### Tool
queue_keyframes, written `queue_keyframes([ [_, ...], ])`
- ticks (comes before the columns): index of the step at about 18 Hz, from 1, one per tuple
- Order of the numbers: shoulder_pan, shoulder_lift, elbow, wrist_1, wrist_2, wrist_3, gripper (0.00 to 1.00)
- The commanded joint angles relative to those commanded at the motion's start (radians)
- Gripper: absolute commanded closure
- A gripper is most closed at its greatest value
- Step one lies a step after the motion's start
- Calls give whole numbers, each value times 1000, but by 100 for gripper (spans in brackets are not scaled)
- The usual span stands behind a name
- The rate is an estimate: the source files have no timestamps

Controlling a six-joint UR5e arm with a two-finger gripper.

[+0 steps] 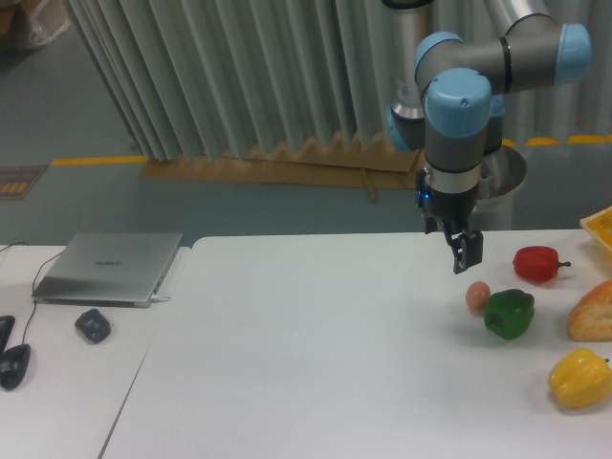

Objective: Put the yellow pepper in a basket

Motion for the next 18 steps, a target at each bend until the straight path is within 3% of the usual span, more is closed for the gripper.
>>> queue_keyframes([
  [8,-2,12,0,6,0,-1,0],
  [18,1,17,-18,60,-1,-8,0],
])
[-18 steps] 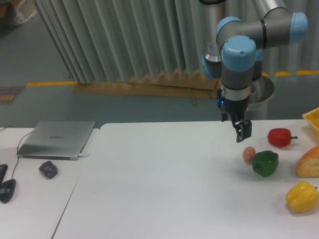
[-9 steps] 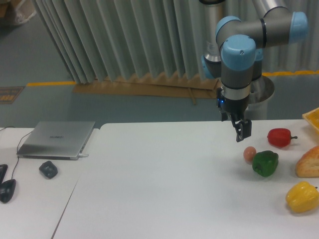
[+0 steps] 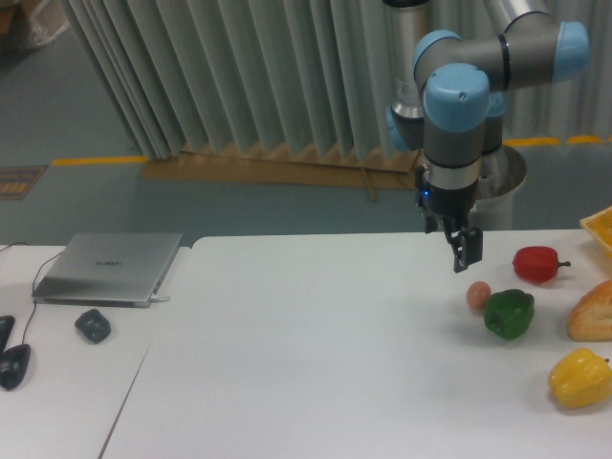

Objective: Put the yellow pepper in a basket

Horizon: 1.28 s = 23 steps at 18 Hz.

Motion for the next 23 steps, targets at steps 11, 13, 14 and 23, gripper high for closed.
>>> queue_keyframes([
  [11,52,-3,-28,120,-3,9,0],
  [13,57,-5,-43,201,0,5,0],
  [14,55,-9,-52,228,3,5,0],
  [23,54,-61,-63,267,130,11,0],
])
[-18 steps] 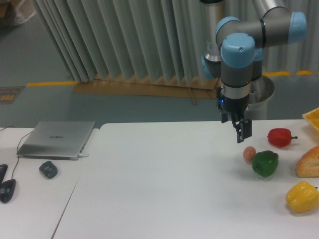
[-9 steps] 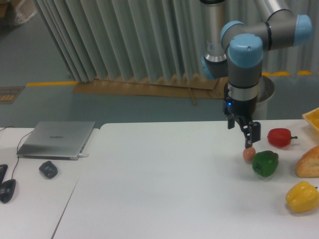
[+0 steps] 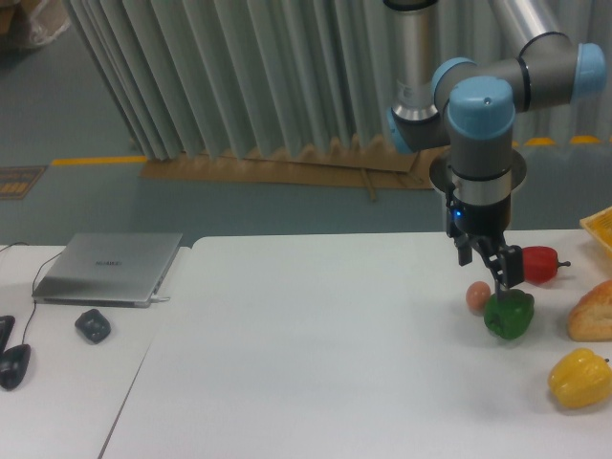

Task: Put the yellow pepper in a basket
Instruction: 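Move the gripper past the green pepper and lower onto the yellow pepper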

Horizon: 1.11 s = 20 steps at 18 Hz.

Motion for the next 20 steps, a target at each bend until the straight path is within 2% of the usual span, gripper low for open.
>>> queue_keyframes([
  [2,1,-26,18,55,57,0,0],
  [3,11,-41,49,74,63,0,0],
  [6,60,-80,80,82,66,2,0],
  [12,66,-140,75,131,158,-15,0],
  [15,89,-150,80,134,147,-26,0],
  [17,94,-178,83,147,149,-24,0],
  [18,94,-196,83,172,150,-26,0],
  [20,94,-216,83,174,152,-25,0],
])
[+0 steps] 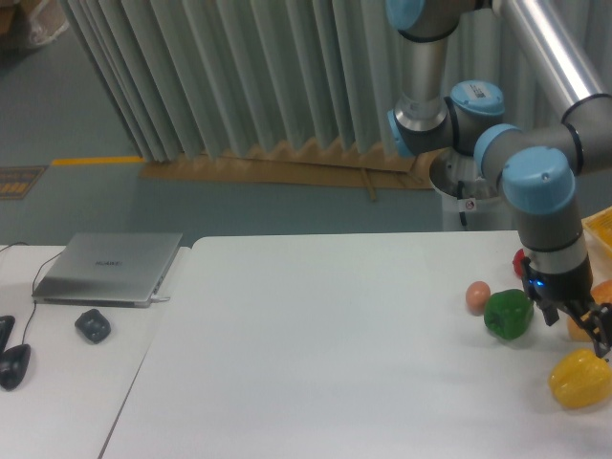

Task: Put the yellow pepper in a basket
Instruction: 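Move the gripper past the green pepper and lower onto the yellow pepper, then close the gripper around the yellow pepper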

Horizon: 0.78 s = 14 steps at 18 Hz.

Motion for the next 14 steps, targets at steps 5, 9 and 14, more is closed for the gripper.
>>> queue_keyframes([
  [5,-2,-34,-6,2,14,0,0],
  [9,-9,-54,-14,2,34,-2,0],
  [14,-14,-74,-21,-5,90,2,0],
])
